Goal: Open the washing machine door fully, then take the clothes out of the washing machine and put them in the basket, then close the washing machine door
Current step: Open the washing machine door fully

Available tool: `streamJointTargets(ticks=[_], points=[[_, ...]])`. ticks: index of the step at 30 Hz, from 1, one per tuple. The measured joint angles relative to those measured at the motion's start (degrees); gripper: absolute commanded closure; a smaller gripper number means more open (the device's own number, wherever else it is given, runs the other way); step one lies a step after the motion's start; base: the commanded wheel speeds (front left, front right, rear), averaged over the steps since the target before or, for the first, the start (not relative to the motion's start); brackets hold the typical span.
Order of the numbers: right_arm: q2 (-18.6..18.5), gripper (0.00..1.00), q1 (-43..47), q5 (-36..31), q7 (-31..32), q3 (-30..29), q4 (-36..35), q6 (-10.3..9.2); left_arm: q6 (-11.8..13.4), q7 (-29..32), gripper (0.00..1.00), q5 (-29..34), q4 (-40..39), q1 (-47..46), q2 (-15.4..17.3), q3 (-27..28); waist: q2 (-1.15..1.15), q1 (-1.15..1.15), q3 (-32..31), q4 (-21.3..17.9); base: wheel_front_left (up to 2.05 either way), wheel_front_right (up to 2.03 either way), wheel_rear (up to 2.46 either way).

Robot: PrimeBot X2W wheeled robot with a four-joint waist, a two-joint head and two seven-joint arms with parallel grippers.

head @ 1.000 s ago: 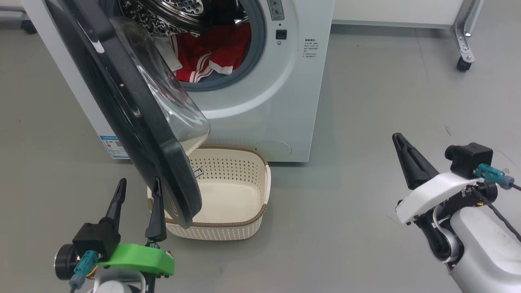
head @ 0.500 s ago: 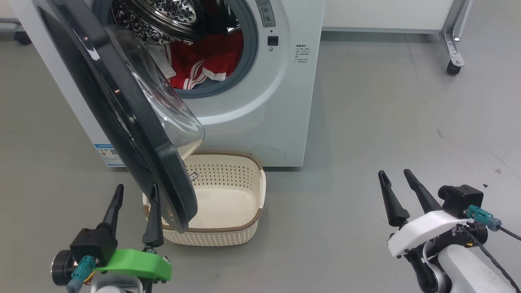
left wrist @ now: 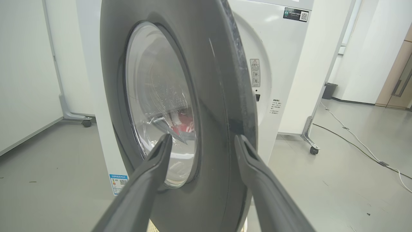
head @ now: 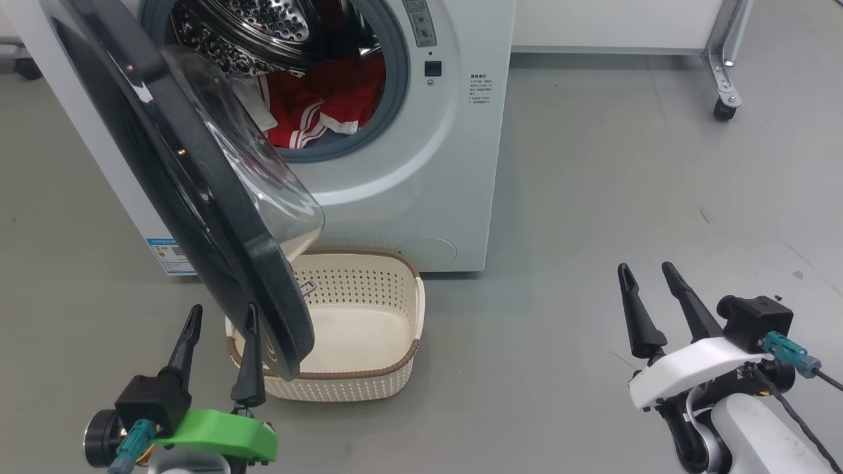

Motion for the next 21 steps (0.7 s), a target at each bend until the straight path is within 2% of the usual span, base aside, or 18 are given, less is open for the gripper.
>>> streamJointTargets(ticks=[10, 21], points=[[1.6, 0.00, 2.1, -2.2, 0.0, -2.1, -1.3, 0.04, -0.1, 0.0, 0.00, 0.0, 0.0, 0.1, 0.0, 0.1, 0.00, 0.00, -0.1, 0.0, 0.00, 0.00, 0.00], [2.2, 0.00, 3.3, -3.5, 0.0, -3.7, -2.0, 0.91, -0.1, 0.0, 0.00, 0.0, 0.0, 0.4, 0.0, 0.2, 0.00, 0.00, 0.3, 0.1, 0.00, 0.00, 0.00]])
